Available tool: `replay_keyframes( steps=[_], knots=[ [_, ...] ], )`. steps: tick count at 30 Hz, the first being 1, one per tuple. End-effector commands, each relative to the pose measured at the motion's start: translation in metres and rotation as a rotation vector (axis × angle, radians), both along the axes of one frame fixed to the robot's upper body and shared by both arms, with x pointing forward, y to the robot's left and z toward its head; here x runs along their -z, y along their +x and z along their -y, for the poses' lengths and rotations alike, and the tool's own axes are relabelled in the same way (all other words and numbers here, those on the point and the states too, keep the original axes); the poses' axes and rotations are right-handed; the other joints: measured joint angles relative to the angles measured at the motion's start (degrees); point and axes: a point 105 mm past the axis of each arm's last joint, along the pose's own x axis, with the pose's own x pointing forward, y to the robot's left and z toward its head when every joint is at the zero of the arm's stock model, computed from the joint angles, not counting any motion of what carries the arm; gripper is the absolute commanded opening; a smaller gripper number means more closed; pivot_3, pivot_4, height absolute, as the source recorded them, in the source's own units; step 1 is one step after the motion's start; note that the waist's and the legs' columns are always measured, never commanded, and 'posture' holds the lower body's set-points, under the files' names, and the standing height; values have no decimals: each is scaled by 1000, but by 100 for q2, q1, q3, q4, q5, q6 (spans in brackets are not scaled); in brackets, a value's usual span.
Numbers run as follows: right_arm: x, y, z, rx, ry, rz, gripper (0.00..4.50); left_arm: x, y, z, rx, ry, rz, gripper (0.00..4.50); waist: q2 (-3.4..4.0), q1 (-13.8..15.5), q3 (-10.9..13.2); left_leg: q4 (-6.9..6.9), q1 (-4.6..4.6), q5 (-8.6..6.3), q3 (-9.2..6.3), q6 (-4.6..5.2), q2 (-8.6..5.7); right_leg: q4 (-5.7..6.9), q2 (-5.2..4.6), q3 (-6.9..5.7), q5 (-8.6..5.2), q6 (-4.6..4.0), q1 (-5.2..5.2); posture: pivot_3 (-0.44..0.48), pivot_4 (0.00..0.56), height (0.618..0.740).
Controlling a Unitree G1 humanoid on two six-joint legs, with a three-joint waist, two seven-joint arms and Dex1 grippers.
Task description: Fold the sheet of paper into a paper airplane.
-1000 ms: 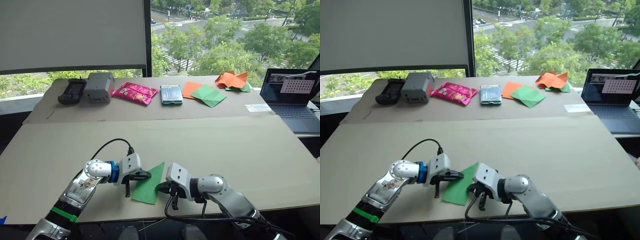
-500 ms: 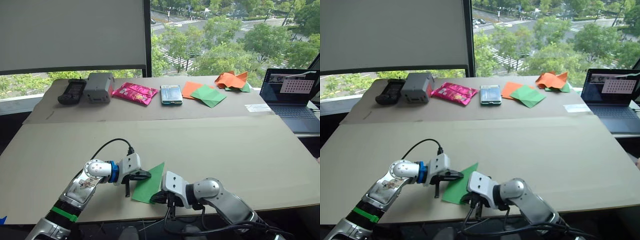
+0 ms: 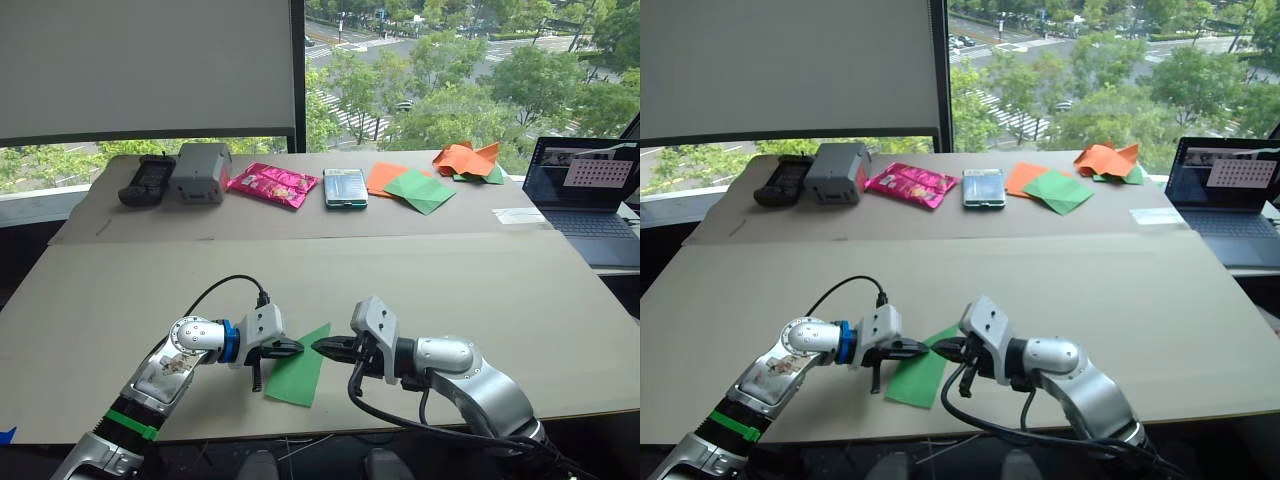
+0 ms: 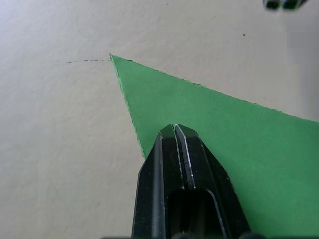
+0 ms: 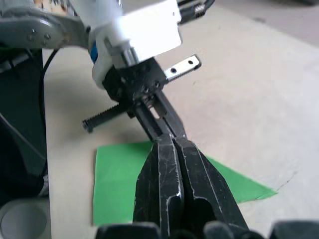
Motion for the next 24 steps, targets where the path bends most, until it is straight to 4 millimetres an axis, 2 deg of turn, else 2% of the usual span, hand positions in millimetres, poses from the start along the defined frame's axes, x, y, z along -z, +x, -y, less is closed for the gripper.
replay_keyframes(
  steps=[1, 2, 5, 7, 11, 14, 17, 21, 24],
  knots=[
    [-14, -6, 4, 19, 40, 11, 0, -39, 7, -6, 3, -74, 47, 797, 5, -2, 13, 0, -1, 0, 0, 0, 0, 0, 0, 0, 0, 0, -1, 0, 150, 718],
    [-13, -8, 7, 31, 31, 10, 0, -51, 8, -12, 36, -60, 71, 1106, 3, 0, 24, 0, -4, 0, 1, 0, -1, 0, -1, 0, 0, 0, -3, 0, 150, 718],
    [-9, -7, 11, 67, 18, -2, 0, -65, 12, -23, 110, -2, 116, 2159, 5, 18, 41, -4, -27, 0, -1, 1, -1, 0, -1, 0, 0, -1, -28, 0, 150, 718],
    [-5, -6, 14, 92, 11, -7, 0, -69, 13, -26, 184, 30, 130, 2802, 14, 29, 42, -1, -27, 1, 0, 1, -8, -4, -7, 0, 0, -1, -23, 0, 150, 718],
    [-1, -1, 16, 130, 8, -11, 0, -62, 20, -29, 323, 136, 221, 4110, 16, 14, 47, 5, -28, 1, 1, 2, -15, -11, -14, 1, 0, -1, -19, 0, 150, 718],
    [2, 5, 17, 162, 14, -12, 0, -65, 31, -15, 505, 196, 427, 4110, 7, 53, 55, 5, -31, 2, -5, 4, -14, -11, -6, 0, 0, -1, -22, 0, 150, 718],
    [3, 7, 19, 171, 13, -12, 0, -62, 38, 4, 641, 210, 550, 4110, 8, 110, 54, 9, -52, 10, -3, 15, -15, -11, -6, 1, 1, -1, -24, 0, 150, 718],
    [4, 9, 19, 176, 10, -12, 0, -57, 39, 23, 771, 200, 622, 4110, 15, 142, 50, 32, -75, 30, -4, 48, -15, -8, -1, 1, 2, 1, 7, 0, 150, 718],
    [3, 9, 19, 178, 12, -11, 0, -48, 35, 28, 858, 224, 639, 4110, 20, 130, 47, 35, -78, 47, -7, 75, -14, -1, 3, 1, 5, 5, 9, 0, 150, 718]
  ],
)
